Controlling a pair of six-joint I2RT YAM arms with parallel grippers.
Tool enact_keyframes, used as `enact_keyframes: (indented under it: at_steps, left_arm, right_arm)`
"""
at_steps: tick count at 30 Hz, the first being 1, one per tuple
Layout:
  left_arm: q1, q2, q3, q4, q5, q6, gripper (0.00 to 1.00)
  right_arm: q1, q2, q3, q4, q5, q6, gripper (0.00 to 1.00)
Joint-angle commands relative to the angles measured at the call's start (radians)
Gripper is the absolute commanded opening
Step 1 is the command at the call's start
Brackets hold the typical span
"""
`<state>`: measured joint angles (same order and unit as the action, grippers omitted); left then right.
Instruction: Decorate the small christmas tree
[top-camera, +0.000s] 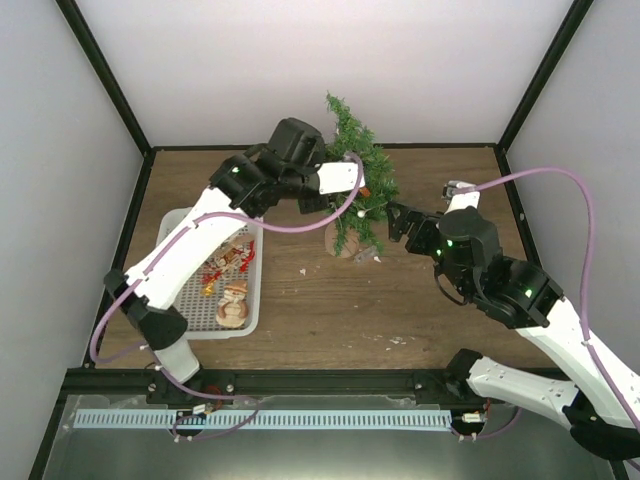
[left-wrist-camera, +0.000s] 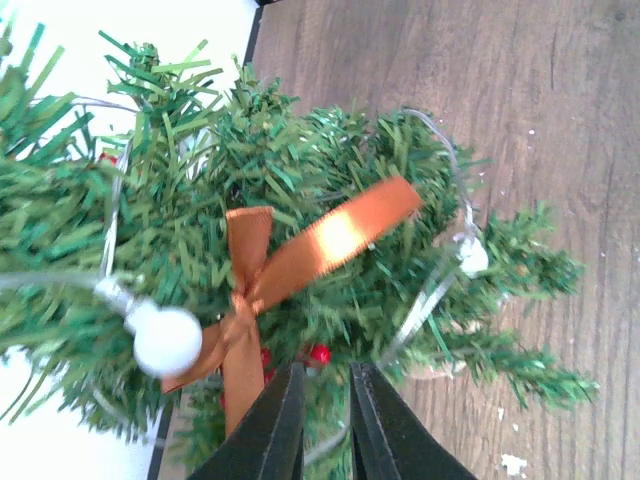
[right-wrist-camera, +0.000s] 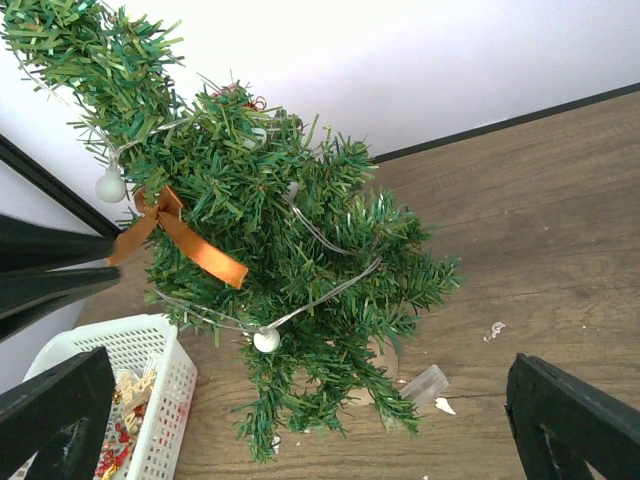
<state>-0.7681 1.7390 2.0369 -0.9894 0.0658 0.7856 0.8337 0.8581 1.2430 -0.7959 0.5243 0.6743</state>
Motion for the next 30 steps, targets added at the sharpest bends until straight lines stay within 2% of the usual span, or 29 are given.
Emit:
enact_keyframes:
  at_steps: [1,8,9,12,16,18,23,24,25,30]
  left_arm:
    - [0.0,-0.116,-0.065,-0.035,0.018,-0.019,0.16]
    - [0.011,-0.263,-0.185,-0.073,0.01,-0.034,0.23]
    - [0.022,-0.28,-0.185,-0.092,0.023,-0.045,0.25]
    - [0.067,-0.318,-0.173,-0.17,0.083,-0.087,0.4]
    - [0.118,-0.393,-0.184,-0.252,0.171,-0.141,0.46]
    - [0.148,-0.439,-0.241,-0.27,0.206,-0.168,0.47]
    - [0.326,-0.539,-0.308,-0.315,0.352,-0.245,0.54]
    - [0.353,-0.556,-0.326,-0.322,0.374,-0.256,0.66]
    - [0.377,-0.573,-0.346,-0.325,0.388,-0.273,0.69]
    - [0.499,-0.645,-0.436,-0.366,0.51,-0.31,0.71]
  right_arm:
    - [0.0,-0.012,0.001,-0.013,0.016,0.017,1.0]
    - [0.001,-0.028,0.025,-0.056,-0.02,-0.013,1.0]
    - [0.001,-0.028,0.038,-0.069,-0.034,-0.032,1.0]
    - [0.001,-0.02,0.089,-0.105,-0.102,-0.118,1.0]
    - [0.001,-0.003,0.152,-0.196,-0.158,-0.146,1.0]
    - [0.001,0.01,0.191,-0.25,-0.166,-0.134,1.0]
    - [0.0,0.032,0.276,-0.355,-0.156,-0.088,1.0]
    - [0.001,0.031,0.287,-0.366,-0.164,-0.091,1.0]
    - [0.001,0.03,0.298,-0.375,-0.174,-0.096,1.0]
    - [0.001,0.02,0.34,-0.403,-0.216,-0.113,1.0]
